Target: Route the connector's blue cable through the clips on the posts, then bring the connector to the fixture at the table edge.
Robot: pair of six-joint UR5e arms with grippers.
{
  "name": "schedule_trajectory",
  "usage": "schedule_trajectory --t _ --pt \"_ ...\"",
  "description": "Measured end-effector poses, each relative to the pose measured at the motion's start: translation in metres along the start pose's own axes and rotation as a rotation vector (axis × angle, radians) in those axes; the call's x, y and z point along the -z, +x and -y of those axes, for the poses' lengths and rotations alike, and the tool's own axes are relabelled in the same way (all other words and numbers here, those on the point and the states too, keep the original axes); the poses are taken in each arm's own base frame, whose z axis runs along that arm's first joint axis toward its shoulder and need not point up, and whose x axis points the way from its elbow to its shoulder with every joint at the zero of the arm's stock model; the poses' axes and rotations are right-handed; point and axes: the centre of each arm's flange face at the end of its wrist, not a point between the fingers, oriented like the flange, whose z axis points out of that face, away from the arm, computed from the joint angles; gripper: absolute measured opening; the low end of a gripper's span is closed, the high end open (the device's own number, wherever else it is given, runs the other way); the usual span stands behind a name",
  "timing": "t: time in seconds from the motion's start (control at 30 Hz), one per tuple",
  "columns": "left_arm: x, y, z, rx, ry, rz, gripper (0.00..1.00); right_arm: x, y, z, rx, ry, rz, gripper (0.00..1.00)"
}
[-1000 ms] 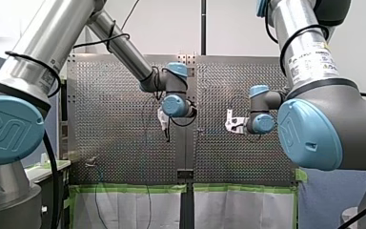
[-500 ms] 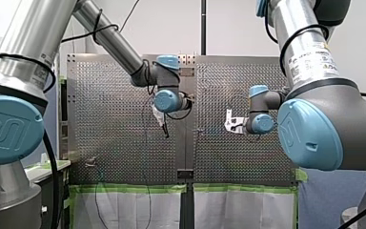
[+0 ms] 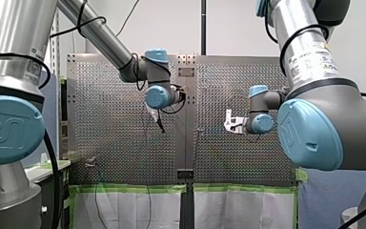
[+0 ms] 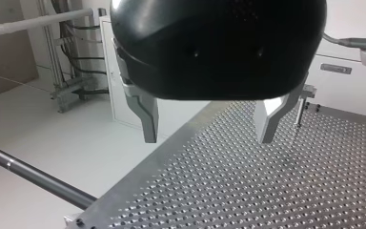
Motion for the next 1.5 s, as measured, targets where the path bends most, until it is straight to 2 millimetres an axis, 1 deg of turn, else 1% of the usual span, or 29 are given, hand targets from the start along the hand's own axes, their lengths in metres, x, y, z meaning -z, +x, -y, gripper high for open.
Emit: schedule_trajectory --t 0.3,0.37,0.53,0.8,1.1,1.33,1.5 --pt "0.024 -0.012 -0.008 -0.041 -0.003 0.0 1.0 -0.002 0.003 -0.004 0.0 -0.005 -0.007 0.0" --pt "0.029 -0.009 -0.012 -0.058 -0.009 -0.012 1.0 -0.004 0.007 -0.004 0.002 -0.006 -0.015 0.0" --pt "0.043 0.011 -0.029 -0.117 -0.037 -0.065 1.0 -0.008 0.021 -0.005 0.006 -0.007 -0.032 0.0" --pt "0.067 0.027 -0.052 -0.175 -0.087 -0.115 1.0 -0.003 0.058 0.0 0.01 -0.004 -0.087 0.0" --pt "0.093 0.04 -0.071 -0.209 -0.107 -0.161 1.0 0.009 0.103 -0.003 0.008 -0.055 -0.146 0.0" --pt "0.115 0.048 -0.087 -0.235 -0.125 -0.203 1.0 0.019 0.139 -0.014 0.018 -0.127 -0.175 0.0" --pt "0.132 0.053 -0.098 -0.252 -0.14 -0.236 1.0 0.028 0.163 -0.03 0.025 -0.193 -0.189 0.0"
